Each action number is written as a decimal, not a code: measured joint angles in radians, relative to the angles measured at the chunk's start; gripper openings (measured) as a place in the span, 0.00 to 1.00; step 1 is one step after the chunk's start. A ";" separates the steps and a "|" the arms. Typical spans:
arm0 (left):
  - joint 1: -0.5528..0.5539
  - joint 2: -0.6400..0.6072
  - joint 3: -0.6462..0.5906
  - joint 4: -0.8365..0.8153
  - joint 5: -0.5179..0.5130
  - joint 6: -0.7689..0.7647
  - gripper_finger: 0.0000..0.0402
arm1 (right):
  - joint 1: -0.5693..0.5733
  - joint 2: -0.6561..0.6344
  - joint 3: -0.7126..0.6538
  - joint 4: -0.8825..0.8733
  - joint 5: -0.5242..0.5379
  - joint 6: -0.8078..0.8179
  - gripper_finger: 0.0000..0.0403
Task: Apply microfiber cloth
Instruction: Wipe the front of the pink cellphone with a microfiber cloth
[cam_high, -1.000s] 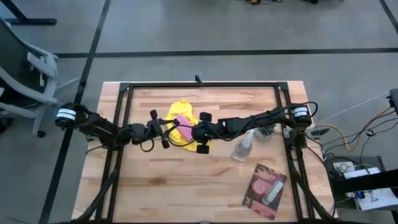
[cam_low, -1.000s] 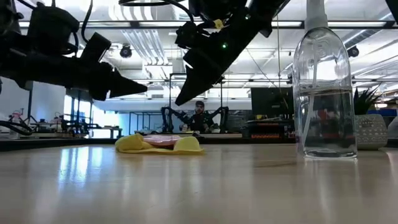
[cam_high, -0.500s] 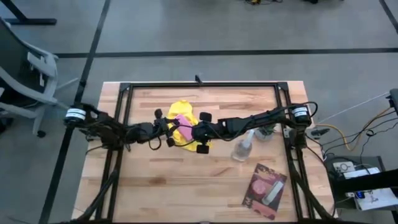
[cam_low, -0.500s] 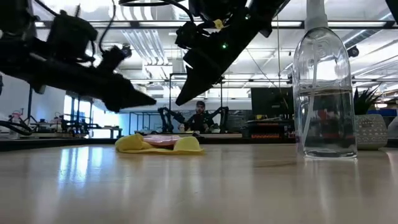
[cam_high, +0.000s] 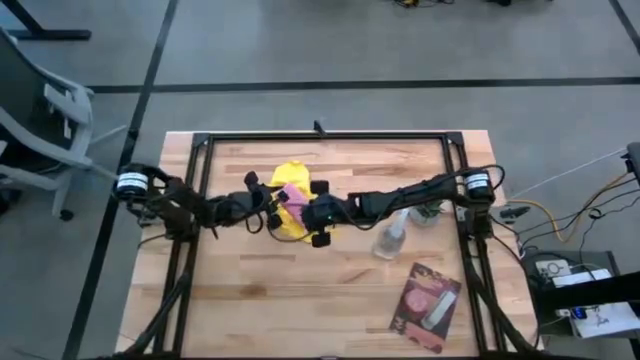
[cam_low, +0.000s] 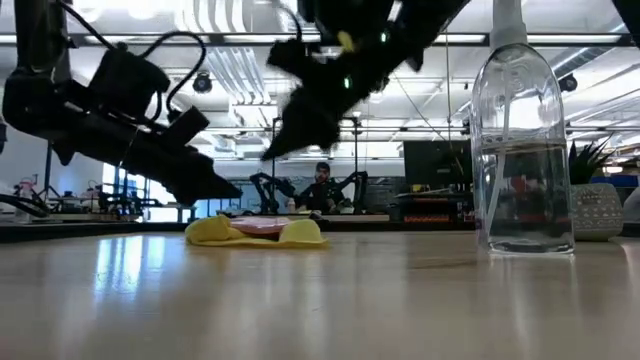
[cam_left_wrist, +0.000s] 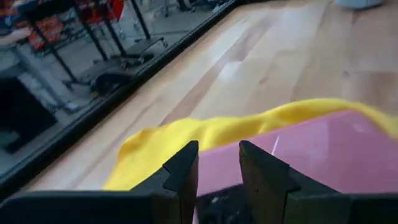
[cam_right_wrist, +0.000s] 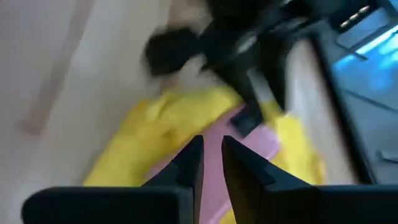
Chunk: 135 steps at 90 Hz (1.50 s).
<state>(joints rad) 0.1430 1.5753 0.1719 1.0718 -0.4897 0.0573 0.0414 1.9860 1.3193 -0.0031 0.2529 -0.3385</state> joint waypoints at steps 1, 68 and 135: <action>0.002 0.003 0.000 -0.001 0.000 -0.001 0.24 | 0.001 0.004 0.000 0.000 0.000 -0.001 0.09; 0.019 0.241 0.052 0.016 -0.009 -0.074 0.24 | -0.015 0.112 0.003 -0.064 0.032 -0.144 0.63; 0.019 0.240 0.051 0.020 -0.002 -0.069 0.24 | -0.016 0.139 0.047 -0.017 0.116 -0.233 0.41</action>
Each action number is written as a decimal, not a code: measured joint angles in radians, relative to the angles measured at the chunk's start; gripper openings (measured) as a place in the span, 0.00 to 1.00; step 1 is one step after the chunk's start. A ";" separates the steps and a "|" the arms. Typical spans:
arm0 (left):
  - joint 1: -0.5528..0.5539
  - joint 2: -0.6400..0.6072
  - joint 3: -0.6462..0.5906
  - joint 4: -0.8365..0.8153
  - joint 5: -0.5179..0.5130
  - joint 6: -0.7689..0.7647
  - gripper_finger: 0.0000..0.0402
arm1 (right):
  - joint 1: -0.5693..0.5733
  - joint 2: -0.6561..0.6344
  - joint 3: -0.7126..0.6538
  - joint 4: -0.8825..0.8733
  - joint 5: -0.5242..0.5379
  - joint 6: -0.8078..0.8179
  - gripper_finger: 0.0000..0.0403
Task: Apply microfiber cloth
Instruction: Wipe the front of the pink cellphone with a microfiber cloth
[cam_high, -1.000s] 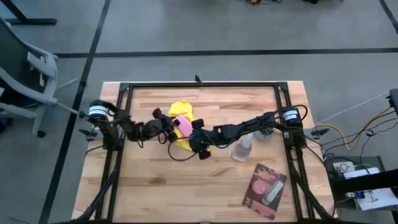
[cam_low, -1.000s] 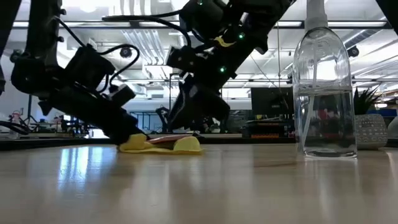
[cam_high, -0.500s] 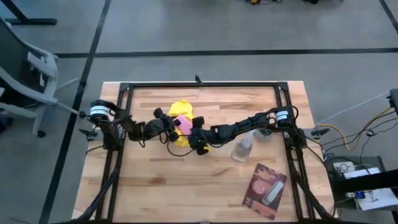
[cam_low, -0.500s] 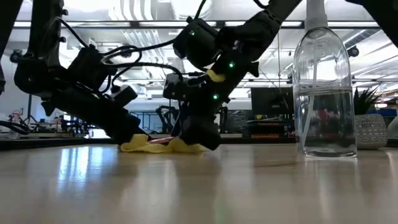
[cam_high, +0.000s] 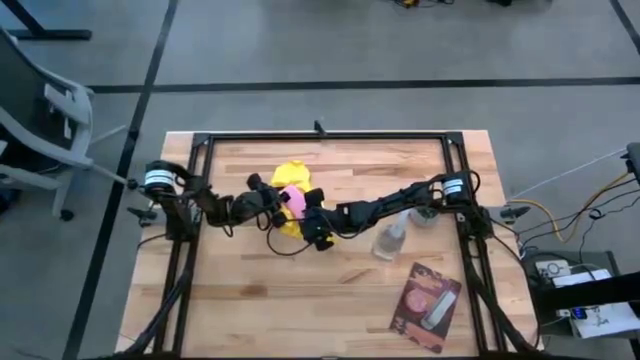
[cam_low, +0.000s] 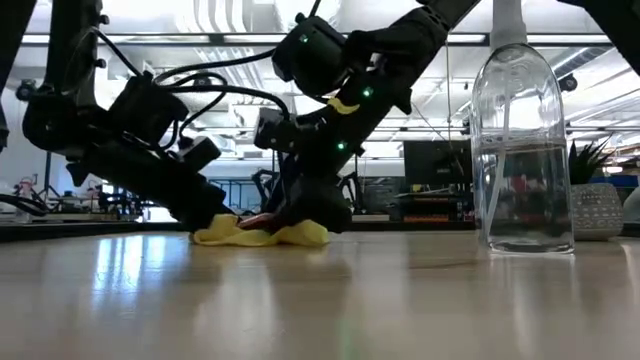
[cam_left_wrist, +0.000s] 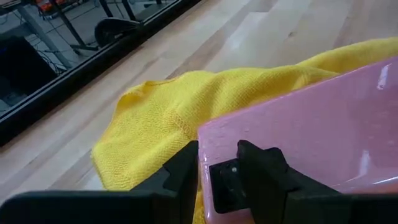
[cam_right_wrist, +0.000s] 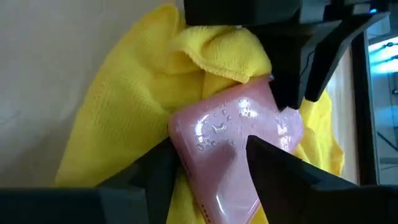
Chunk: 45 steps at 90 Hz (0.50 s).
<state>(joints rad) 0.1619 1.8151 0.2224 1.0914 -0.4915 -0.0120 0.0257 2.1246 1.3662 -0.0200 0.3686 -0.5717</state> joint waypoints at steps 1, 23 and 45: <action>0.000 -0.001 0.000 0.000 0.000 0.000 0.24 | 0.000 0.000 0.000 0.001 0.002 -0.005 0.41; 0.000 -0.039 -0.001 -0.001 0.016 0.016 0.24 | 0.002 -0.005 0.000 0.030 0.073 -0.124 0.28; 0.000 -0.129 -0.007 -0.036 0.063 0.057 0.19 | 0.010 -0.011 0.031 0.054 0.140 -0.189 0.13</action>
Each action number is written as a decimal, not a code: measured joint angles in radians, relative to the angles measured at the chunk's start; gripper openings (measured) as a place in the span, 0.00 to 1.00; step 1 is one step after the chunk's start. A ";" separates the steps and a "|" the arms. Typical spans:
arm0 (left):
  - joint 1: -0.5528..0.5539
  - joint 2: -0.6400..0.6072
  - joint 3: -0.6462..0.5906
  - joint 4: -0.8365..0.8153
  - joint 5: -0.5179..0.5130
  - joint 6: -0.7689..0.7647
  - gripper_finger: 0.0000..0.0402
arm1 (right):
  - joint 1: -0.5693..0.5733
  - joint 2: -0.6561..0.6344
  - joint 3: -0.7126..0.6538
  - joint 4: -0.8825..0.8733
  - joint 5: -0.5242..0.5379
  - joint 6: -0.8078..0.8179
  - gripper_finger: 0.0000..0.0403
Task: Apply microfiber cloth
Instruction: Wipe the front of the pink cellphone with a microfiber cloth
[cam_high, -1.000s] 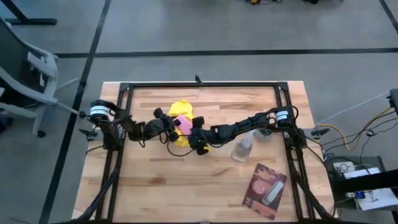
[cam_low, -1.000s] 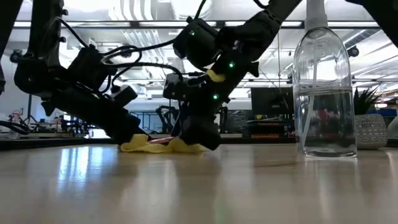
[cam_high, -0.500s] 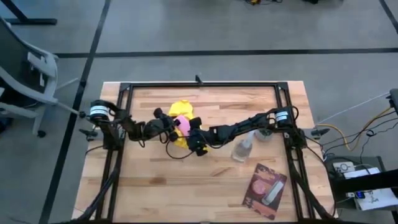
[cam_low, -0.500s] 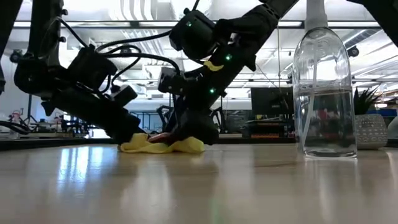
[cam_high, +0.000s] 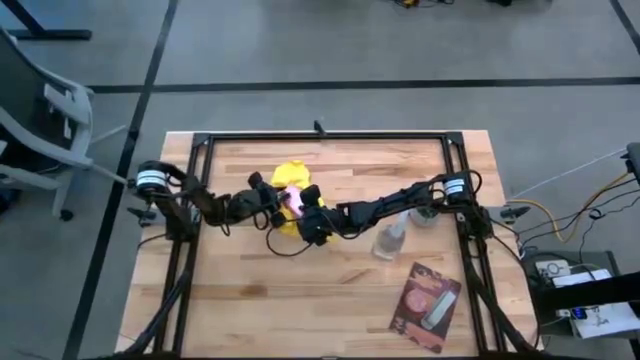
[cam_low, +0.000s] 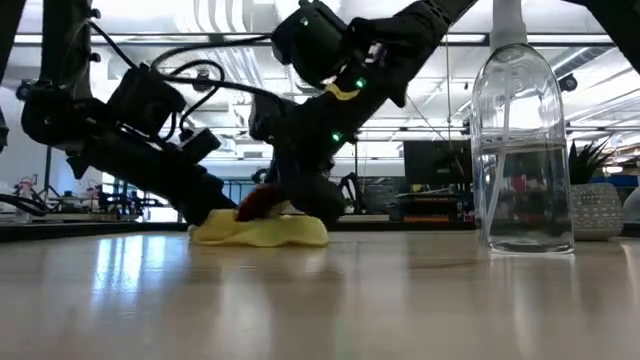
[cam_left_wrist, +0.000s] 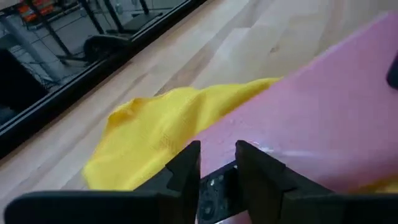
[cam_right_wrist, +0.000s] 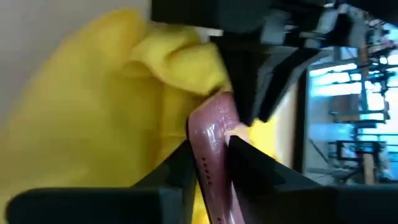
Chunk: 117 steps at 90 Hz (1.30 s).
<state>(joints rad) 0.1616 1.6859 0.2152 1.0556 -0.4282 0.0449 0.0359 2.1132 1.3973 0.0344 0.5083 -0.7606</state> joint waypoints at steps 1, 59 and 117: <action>0.000 -0.004 -0.001 -0.003 0.000 0.001 0.19 | 0.001 0.000 0.004 -0.003 0.003 0.000 0.12; -0.002 -0.407 -0.022 -0.387 -0.092 0.131 0.15 | -0.006 -0.048 0.385 -0.568 -0.015 -0.021 0.02; 0.002 -0.144 -0.011 -0.294 0.037 -0.013 0.15 | -0.149 -0.033 0.663 -1.067 -0.777 0.161 0.03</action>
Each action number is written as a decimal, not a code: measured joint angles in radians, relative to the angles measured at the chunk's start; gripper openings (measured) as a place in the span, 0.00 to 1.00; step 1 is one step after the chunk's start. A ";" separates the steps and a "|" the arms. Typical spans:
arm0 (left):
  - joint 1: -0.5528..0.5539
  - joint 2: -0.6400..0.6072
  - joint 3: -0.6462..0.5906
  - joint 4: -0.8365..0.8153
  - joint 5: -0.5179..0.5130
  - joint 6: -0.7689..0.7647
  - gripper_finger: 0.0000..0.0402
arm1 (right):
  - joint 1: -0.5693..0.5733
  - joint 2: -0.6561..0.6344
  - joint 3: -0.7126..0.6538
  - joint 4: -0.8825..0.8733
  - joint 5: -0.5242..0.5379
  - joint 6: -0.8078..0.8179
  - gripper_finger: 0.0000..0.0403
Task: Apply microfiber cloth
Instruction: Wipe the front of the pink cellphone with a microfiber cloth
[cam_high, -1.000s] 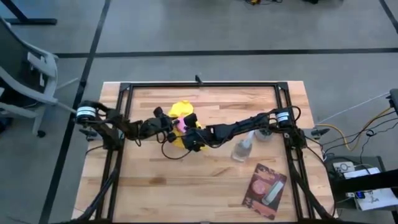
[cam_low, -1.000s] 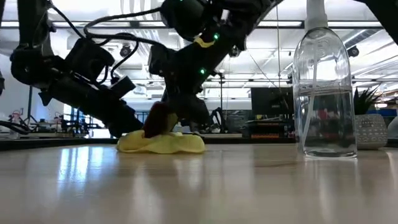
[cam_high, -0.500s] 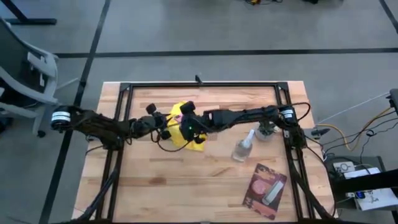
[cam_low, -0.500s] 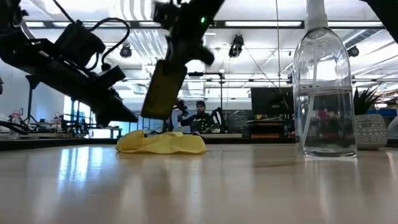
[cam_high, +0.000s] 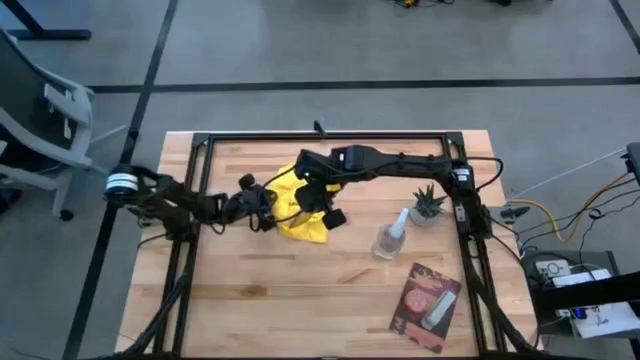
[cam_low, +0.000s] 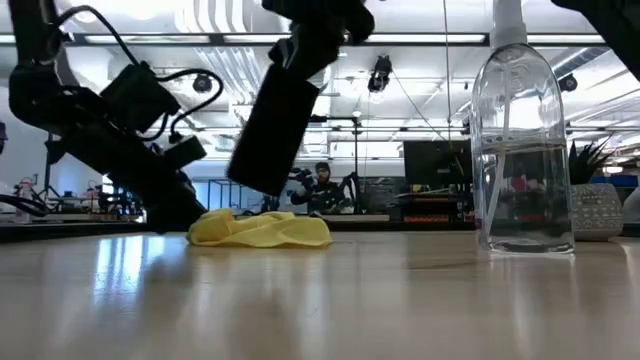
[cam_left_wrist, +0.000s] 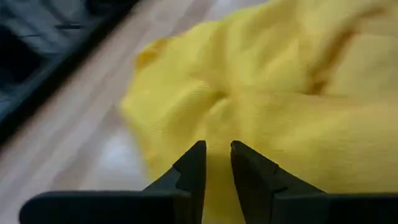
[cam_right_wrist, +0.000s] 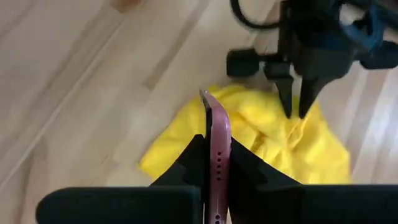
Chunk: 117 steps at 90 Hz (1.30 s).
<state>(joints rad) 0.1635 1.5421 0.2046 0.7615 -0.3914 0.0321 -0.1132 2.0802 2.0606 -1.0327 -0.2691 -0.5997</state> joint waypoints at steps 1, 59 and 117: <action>0.000 0.010 0.003 0.013 0.009 0.000 0.15 | -0.001 0.001 0.000 -0.002 0.000 0.000 0.03; -0.027 0.229 0.233 0.113 0.278 0.065 0.15 | -0.013 0.083 0.001 -0.134 0.071 0.041 0.03; -0.026 -0.135 0.029 0.059 0.165 0.097 0.15 | -0.028 0.090 -0.005 0.054 0.142 0.030 0.37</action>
<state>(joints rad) 0.1371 1.4070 0.2338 0.8202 -0.2266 0.1287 -0.1413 2.1701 2.0556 -0.9792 -0.1274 -0.5698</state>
